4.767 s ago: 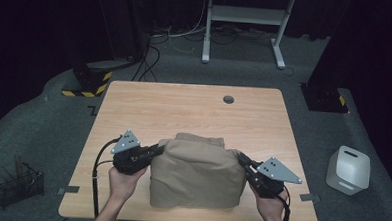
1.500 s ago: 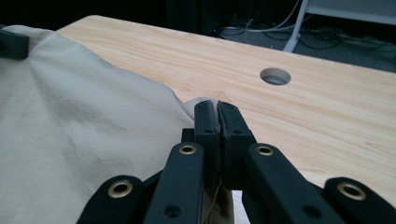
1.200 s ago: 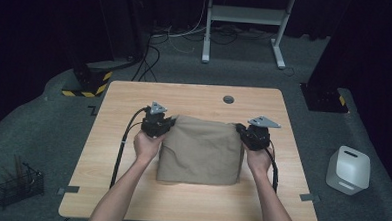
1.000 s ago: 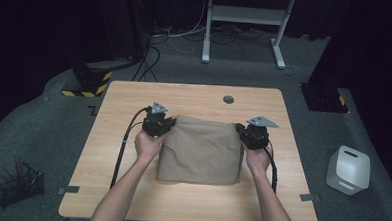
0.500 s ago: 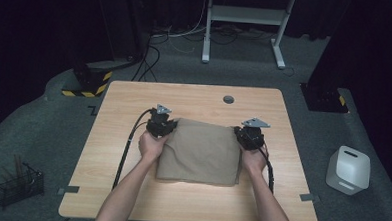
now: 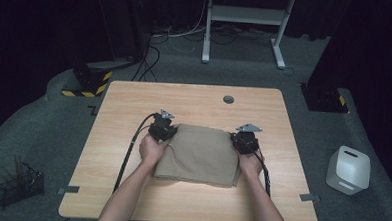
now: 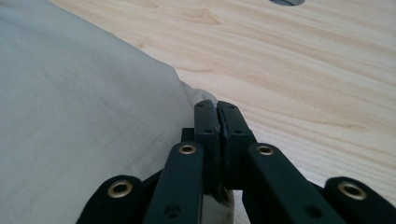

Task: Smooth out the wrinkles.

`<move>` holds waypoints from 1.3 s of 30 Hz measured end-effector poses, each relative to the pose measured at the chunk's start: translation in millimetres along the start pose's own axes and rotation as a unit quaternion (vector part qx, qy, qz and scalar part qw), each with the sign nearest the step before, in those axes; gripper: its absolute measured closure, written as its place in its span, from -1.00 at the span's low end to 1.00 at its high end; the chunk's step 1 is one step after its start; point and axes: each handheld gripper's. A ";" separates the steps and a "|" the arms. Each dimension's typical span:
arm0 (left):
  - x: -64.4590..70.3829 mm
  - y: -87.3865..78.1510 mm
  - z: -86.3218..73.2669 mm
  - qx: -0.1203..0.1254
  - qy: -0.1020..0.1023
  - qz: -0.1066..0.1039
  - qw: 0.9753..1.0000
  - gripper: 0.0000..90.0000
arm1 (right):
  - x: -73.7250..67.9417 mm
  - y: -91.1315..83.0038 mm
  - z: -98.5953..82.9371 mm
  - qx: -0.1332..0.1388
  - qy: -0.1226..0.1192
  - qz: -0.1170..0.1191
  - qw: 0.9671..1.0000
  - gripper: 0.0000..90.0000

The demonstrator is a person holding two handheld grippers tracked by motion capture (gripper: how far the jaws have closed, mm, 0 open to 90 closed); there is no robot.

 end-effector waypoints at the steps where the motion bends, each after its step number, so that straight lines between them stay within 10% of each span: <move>1: -0.7 -1.7 -2.5 -0.001 -0.005 -0.005 1.000 0.86 | -1.4 -0.1 -1.4 0.001 -0.001 0.003 1.000 0.94; 13: -9.5 -52.3 -66.2 0.014 -0.051 -0.065 0.996 0.87 | -34.6 -32.4 -20.5 -0.002 -0.026 0.065 0.998 0.93; 27: -9.8 -33.9 -51.7 0.011 -0.016 -0.021 1.000 0.71 | -29.1 -16.3 -15.5 -0.002 -0.025 0.044 0.999 0.81; 39: -7.1 -79.5 -37.1 0.059 -0.020 -0.024 0.998 0.07 | -14.0 -44.8 -7.6 0.024 0.019 0.025 0.999 0.32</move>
Point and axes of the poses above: each handheld gripper's, and its own axes: y roughly forward along the jaws, z roughly out of its top, x roughly to its right, and after that the axes turned 14 degrees about -y, right-handed
